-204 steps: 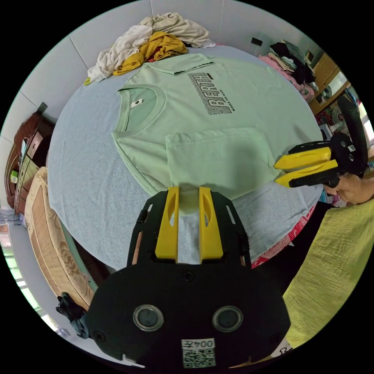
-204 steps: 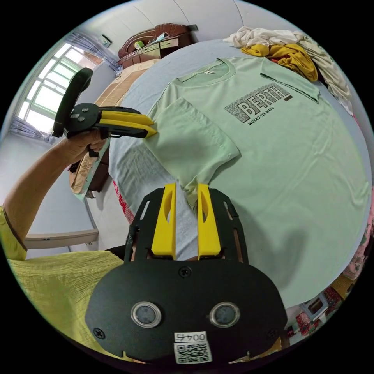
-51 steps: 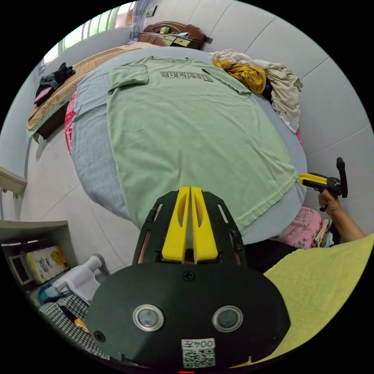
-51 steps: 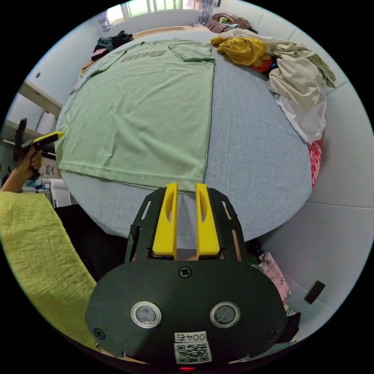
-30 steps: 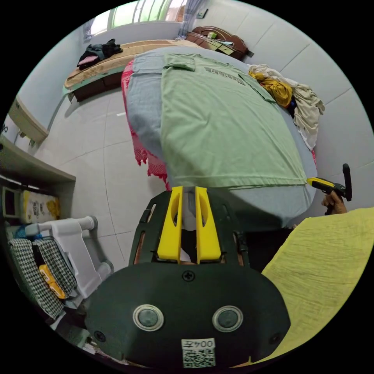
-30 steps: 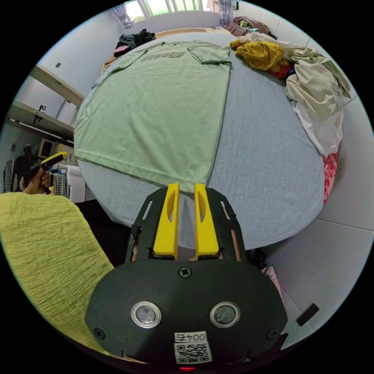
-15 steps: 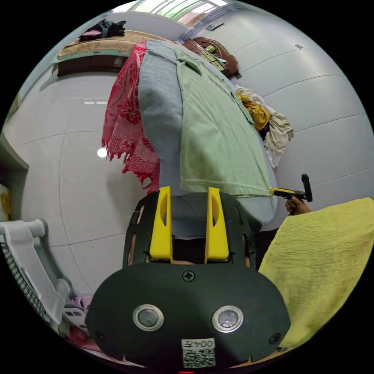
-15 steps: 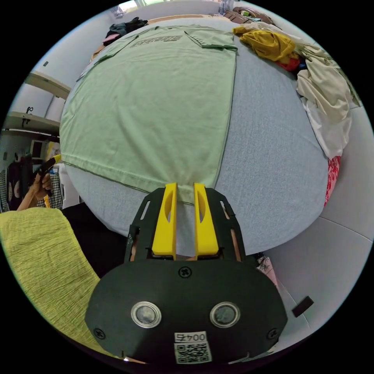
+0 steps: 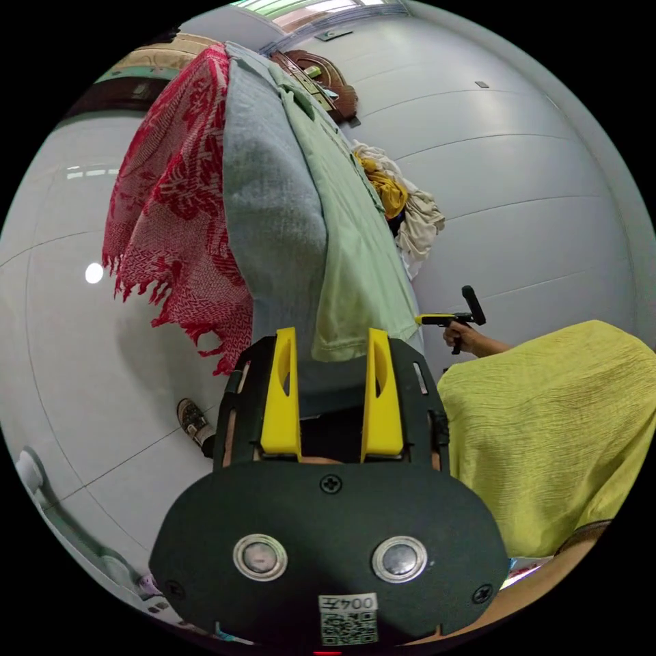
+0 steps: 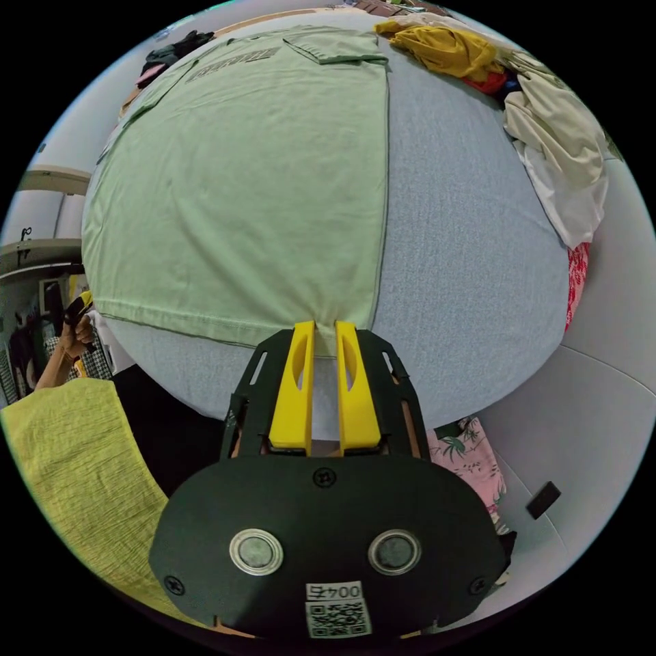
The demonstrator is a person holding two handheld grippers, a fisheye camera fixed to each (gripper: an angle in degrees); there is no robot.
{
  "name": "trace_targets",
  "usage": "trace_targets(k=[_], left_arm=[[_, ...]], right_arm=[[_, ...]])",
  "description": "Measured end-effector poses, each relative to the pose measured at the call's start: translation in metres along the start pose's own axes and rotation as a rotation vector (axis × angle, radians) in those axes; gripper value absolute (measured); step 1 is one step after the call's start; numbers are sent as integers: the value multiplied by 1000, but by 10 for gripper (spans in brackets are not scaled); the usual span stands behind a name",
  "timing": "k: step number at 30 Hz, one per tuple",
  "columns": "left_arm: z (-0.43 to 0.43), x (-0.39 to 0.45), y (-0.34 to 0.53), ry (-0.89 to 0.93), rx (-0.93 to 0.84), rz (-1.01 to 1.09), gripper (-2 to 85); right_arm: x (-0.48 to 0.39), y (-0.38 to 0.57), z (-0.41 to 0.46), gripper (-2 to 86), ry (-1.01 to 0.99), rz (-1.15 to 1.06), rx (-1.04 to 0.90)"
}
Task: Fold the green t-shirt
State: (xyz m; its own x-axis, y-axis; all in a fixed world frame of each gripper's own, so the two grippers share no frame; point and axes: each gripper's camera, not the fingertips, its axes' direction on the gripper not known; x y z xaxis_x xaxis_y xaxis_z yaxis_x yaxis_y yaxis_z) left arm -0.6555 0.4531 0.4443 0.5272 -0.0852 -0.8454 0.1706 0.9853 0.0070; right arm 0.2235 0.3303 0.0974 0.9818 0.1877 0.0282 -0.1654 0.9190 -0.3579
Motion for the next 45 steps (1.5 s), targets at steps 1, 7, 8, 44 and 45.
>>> trace_targets(k=[1,7,8,44,45], left_arm=[[1,-5,-1,6,-18,6,137],[-1,-21,-1,61,-36,0,129],[-3,-23,0,72,-34,-10,124],[-58,114,-16,-250,25,-175,12],[-59,117,-18,-256,27,-175,12]], right_arm=[[6,0,0,62,-1,11,-2],[39,4,-2,63,-29,72,-7],[44,5,-3,63,-42,82,-7],[277,94,2,23,-977,223,416],[277,94,-9,13,-972,219,460]])
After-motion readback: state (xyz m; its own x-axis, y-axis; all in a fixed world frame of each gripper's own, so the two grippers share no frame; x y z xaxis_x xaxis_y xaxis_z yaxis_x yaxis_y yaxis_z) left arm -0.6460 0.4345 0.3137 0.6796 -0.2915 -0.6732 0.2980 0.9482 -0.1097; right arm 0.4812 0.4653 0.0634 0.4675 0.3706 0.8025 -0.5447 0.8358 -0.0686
